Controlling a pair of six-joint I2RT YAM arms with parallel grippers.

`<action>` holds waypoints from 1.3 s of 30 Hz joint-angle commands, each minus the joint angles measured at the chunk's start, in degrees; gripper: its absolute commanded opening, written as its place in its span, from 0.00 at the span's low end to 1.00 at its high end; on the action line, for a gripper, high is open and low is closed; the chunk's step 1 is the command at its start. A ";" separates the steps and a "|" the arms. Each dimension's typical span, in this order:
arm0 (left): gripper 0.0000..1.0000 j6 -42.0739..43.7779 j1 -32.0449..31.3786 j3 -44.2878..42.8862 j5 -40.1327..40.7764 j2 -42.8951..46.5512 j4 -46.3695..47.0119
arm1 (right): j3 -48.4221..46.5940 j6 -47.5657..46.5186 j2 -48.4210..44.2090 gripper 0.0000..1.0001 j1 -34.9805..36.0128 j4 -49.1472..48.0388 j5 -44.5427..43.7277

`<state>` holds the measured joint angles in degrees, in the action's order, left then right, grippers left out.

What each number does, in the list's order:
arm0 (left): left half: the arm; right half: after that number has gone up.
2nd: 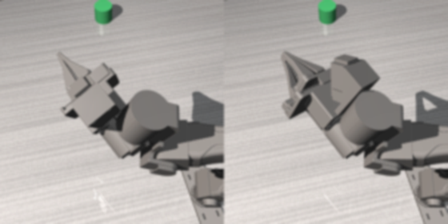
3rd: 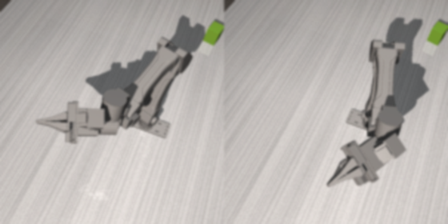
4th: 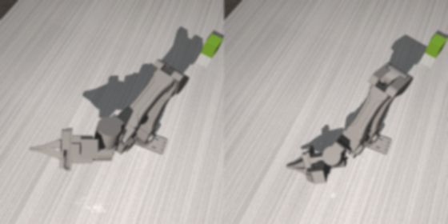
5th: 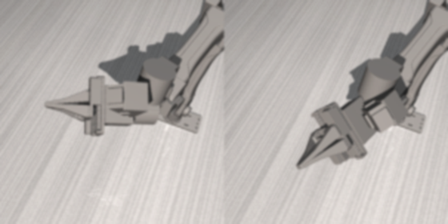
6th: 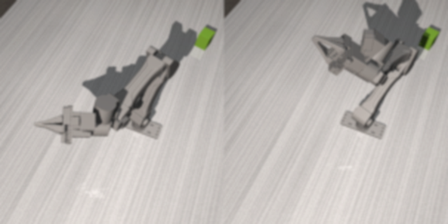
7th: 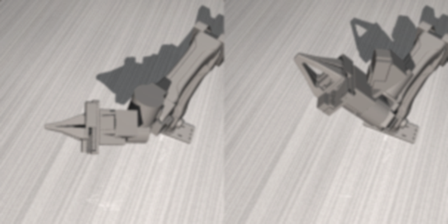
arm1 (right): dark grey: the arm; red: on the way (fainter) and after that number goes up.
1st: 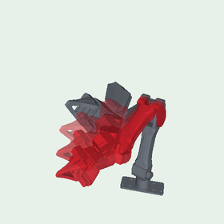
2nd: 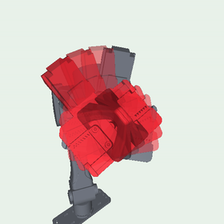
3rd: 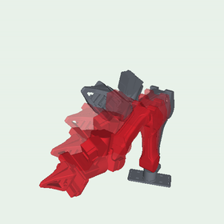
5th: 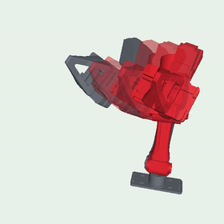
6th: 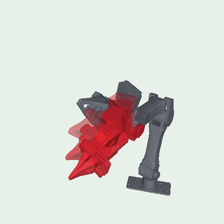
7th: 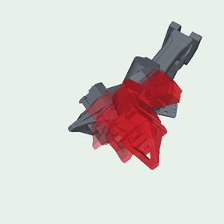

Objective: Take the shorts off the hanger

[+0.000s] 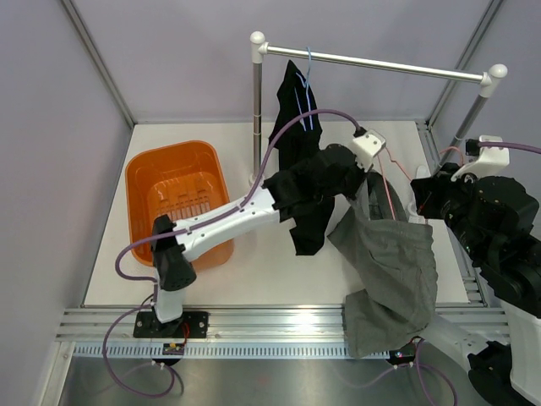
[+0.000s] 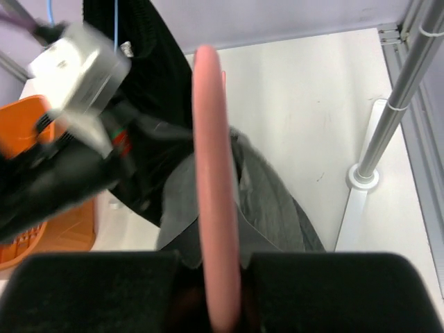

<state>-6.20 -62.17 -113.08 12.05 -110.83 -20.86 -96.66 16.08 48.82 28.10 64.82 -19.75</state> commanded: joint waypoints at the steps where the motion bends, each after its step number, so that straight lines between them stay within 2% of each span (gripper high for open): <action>1: 0.00 5.66 -7.15 2.06 0.60 9.92 6.45 | 0.95 -1.13 0.40 0.00 0.47 -5.05 -5.21; 10: 0.00 10.23 -20.08 6.11 -1.60 20.11 0.04 | 1.22 -2.10 5.23 0.00 0.47 -12.60 -13.73; 12: 0.00 11.03 -22.19 6.64 0.59 22.57 -1.63 | -0.54 -2.62 7.43 0.00 0.47 -13.66 -16.36; 17: 0.00 12.69 -22.82 4.80 9.55 28.99 -4.36 | -5.54 -2.54 10.85 0.00 0.38 -13.84 -17.34; 21: 0.00 16.47 -22.82 -3.71 17.99 34.09 -7.96 | -6.70 -2.19 11.21 0.00 0.47 -13.67 -15.85; 23: 0.00 20.49 -22.82 -8.90 20.98 37.59 -6.92 | -6.78 -2.19 11.30 0.00 0.38 -13.32 -15.76; 25: 0.00 23.84 -22.82 -12.67 23.35 39.62 -3.32 | -6.70 -2.19 11.30 0.00 0.47 -13.05 -15.85; 28: 0.00 32.01 -22.82 -13.05 27.05 43.93 5.46 | -6.61 -2.19 11.12 0.00 0.47 -13.05 -15.41; 35: 0.00 53.44 -22.82 -3.05 30.57 51.06 30.48 | -8.45 -2.72 11.91 0.00 0.47 -12.35 -14.80; 39: 0.00 60.95 -22.82 2.40 32.94 51.41 37.21 | -8.46 -2.72 12.09 0.00 0.38 -12.61 -13.92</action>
<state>44.10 -84.95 -116.42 42.83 -55.24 9.26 -103.26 13.72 60.77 28.14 53.89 -33.45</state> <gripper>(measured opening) 0.012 0.081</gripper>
